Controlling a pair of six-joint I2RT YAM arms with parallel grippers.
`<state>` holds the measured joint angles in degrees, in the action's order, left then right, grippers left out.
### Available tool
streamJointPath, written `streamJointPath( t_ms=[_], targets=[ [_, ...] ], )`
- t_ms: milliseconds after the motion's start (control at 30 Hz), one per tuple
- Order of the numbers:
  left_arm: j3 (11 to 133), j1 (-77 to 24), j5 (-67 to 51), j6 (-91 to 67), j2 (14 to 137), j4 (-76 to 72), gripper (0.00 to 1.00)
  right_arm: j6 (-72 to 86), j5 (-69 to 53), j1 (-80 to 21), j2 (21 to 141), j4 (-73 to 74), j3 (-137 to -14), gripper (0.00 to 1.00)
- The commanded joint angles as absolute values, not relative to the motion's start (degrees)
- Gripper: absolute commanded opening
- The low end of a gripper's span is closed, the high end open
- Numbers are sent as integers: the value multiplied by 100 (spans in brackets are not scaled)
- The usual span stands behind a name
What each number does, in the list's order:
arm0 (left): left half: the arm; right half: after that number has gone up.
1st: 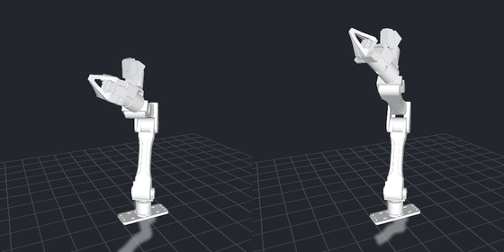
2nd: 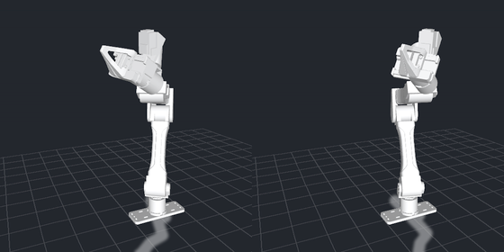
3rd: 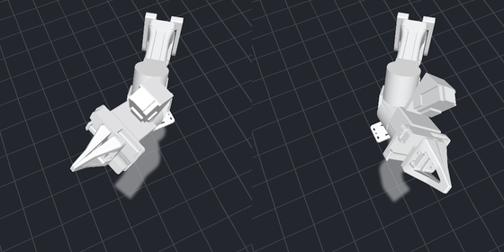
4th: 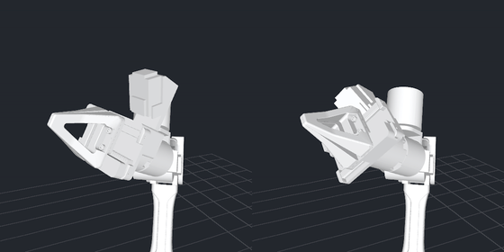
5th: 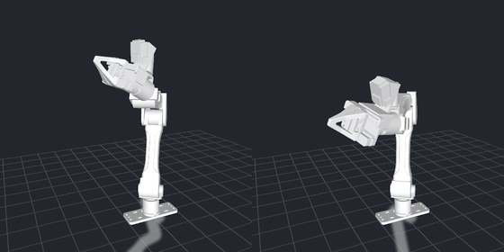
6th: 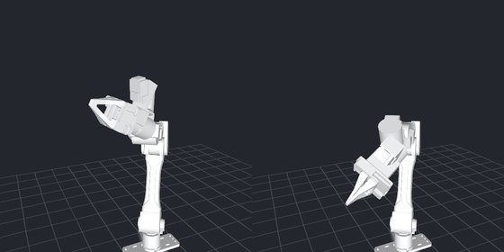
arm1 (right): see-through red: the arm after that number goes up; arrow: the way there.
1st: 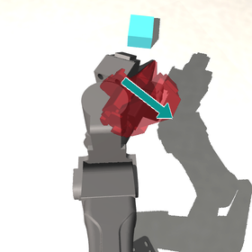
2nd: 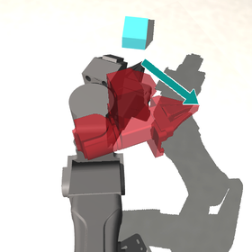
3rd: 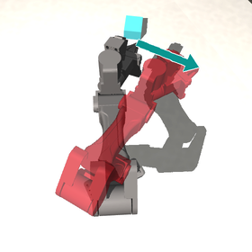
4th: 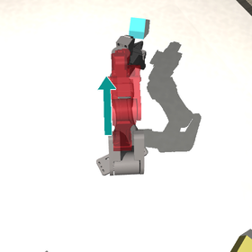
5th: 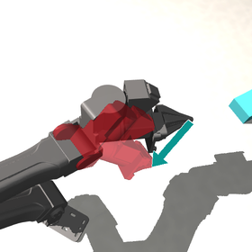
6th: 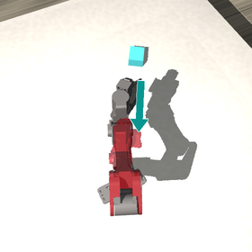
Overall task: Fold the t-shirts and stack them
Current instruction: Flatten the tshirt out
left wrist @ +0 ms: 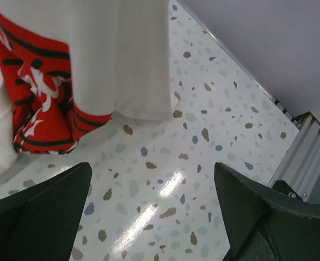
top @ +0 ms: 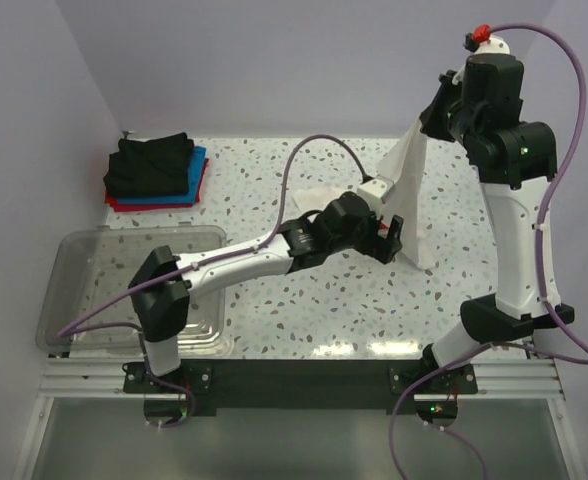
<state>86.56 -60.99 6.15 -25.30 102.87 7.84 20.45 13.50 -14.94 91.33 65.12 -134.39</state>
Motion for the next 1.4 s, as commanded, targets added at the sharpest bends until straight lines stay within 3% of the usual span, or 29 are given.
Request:
streamJointPath(
  t_ms=[0, 300, 467, 667, 700, 767, 800, 833, 933, 967, 1167, 1267, 1367],
  targets=[
    [9263, -6301, 554, -2478, 10643, 194, 100, 2294, 1230, -1468, 8903, 5968, -13316, 0],
    [10502, -6354, 1308, -2785, 11882, 466, 100, 2645, 967, -1485, 8710, 5792, -12841, 0],
    [11713, -6354, 2459, -3050, 12796, 1483, 100, 2707, 800, -1485, 8570, 5801, -12727, 0],
    [11927, -6337, 2950, -3164, 13183, 1344, 97, 2751, 677, -1477, 8289, 5792, -12367, 0],
    [11935, -6328, 3075, -3173, 13210, 1380, 93, 2751, 651, -1477, 8245, 5775, -12262, 0],
    [11936, -6293, 3356, -3173, 13271, 1450, 74, 2777, 624, -1477, 8130, 5739, -12182, 0],
    [11927, -6267, 3401, -3182, 13271, 1468, 62, 2777, 633, -1477, 8095, 5739, -12129, 0],
    [11918, -6241, 3436, -3173, 13245, 1476, 38, 2751, 659, -1477, 8077, 5739, -12120, 0],
    [11498, -6223, 3463, -2805, 12800, 1223, 5, 2585, 817, -1477, 8068, 5897, -12120, 0],
    [10991, -6223, 3393, -2656, 12597, 926, 0, 2523, 1044, -1468, 8094, 5993, -12129, 0],
    [8387, -5671, 1887, -1128, 10251, -44, 0, 2075, 2054, -1468, 8278, 6117, -12321, 0],
    [7919, -5188, 1285, -679, 9161, 684, 0, 1925, 2398, -1468, 8446, 6231, -12532, 0],
    [8102, -4958, 1406, -73, 8465, 1475, 0, 1828, 2610, -1450, 8560, 6284, -12647, 0]
  ],
)
